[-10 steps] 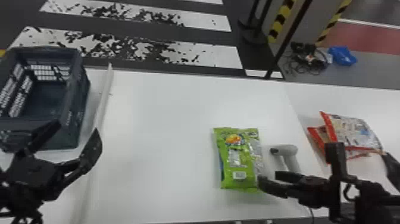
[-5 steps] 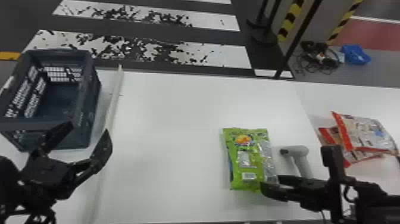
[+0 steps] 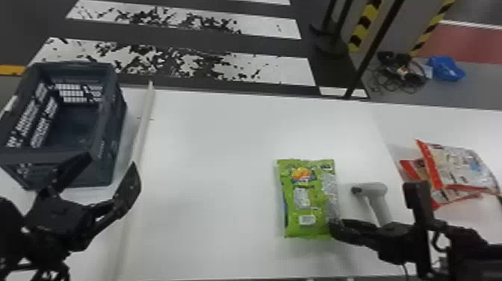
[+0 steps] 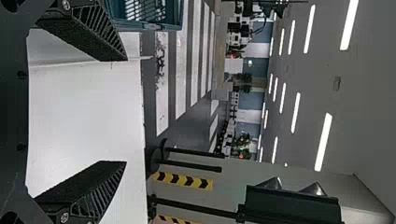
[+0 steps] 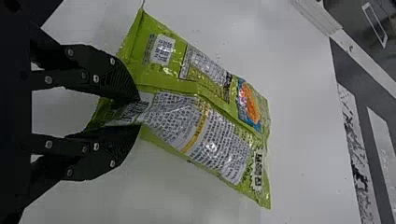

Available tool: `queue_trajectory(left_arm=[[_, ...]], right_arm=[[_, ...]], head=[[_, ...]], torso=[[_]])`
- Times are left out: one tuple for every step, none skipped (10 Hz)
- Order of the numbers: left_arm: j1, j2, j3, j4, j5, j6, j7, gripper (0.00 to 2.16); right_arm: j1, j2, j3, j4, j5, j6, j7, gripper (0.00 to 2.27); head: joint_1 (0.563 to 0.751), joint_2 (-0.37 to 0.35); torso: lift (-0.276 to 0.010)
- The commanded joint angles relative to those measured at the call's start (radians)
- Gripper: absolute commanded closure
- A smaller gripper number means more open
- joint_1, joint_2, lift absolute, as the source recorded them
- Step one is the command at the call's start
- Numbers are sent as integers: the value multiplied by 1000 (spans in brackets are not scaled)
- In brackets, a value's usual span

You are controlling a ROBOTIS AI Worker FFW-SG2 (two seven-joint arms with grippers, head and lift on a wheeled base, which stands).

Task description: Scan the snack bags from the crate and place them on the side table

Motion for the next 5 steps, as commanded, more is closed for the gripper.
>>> queue_trajectory(left_arm=[[2, -4, 0, -2, 0, -3, 0, 83], [5, -4, 2, -4, 2, -3, 0, 83], [6, -4, 2, -7, 2, -3, 0, 83], [8, -4, 2, -8, 2, -3, 0, 83], [8, -4, 2, -11, 0, -3, 0, 83]], right_arm=[[10, 2, -18, -5, 0, -38, 19, 2236], [23, 6, -45, -18, -21, -44, 30, 2236], [34, 8, -85, -40, -67, -44, 37, 2236], [46, 18, -137, -71, -115, -44, 41, 2236], [48, 37, -196, -92, -162, -47, 41, 2236]], head=[[695, -141], [695, -141], [695, -144], [695, -151], [695, -156]], torso=[[-94], [-94], [-94], [-94], [-94]])
